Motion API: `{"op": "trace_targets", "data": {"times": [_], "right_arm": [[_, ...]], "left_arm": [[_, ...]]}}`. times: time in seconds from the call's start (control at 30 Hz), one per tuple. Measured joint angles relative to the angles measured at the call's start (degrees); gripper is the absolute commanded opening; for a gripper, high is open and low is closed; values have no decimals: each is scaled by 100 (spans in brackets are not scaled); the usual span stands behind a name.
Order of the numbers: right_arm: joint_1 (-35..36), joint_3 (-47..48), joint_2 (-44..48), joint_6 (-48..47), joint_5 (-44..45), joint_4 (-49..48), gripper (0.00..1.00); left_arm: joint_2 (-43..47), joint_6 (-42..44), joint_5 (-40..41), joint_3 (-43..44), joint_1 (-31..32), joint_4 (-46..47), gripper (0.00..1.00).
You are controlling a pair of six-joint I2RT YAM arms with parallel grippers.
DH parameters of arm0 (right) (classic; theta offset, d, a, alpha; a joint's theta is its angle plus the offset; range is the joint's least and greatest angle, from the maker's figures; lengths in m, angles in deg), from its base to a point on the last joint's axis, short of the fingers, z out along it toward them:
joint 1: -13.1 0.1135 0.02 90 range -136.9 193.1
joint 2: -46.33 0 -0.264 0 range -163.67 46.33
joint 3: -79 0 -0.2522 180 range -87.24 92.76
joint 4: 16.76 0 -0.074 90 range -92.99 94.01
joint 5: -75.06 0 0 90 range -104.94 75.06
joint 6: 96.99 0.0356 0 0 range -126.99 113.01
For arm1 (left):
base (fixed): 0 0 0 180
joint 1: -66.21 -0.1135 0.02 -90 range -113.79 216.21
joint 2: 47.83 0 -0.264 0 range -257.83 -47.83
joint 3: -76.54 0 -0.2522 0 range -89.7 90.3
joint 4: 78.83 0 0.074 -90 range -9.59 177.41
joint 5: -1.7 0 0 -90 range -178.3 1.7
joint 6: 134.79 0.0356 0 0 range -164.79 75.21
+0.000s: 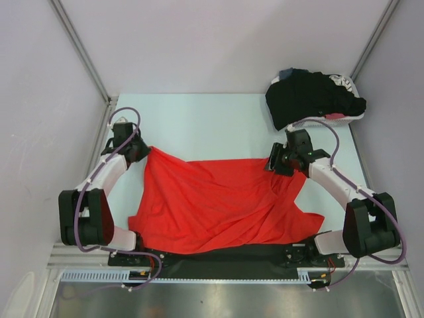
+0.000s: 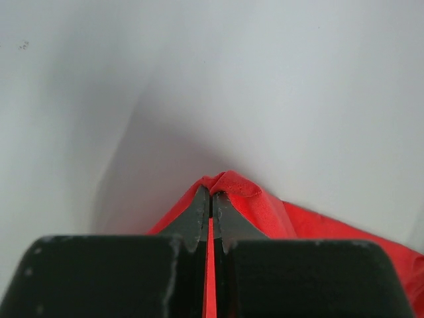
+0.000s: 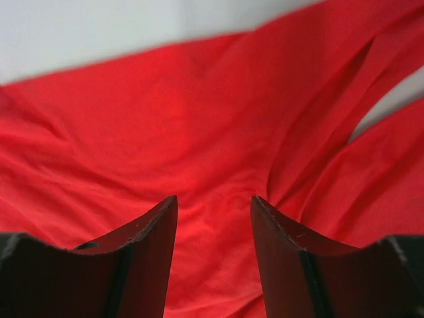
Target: Fold and stack the tank tops
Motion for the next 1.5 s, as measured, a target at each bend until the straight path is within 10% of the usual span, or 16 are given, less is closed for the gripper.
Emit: {"op": "trace_targets", "data": {"times": [0.5,0.7,0.9,1.2,1.5], "right_arm": [[317,-706,-262,63,240,109,46],[404,-695,-848,63,258,-116,44],[452,-645,-918,59,352,-238,9],[411,-468,-730,-7,470,-107,0],[-120,-459,-190,2,319,-293,0]], "left_arm": [[-251,98,-114,33,-15,94,4],[-251,146,-7,33,-15,92,22],[-164,149,79,31,-15,94,48],[905,142,-199,-286,125,107,69],[1434,155,-197,-1003,564,-131,69]]}}
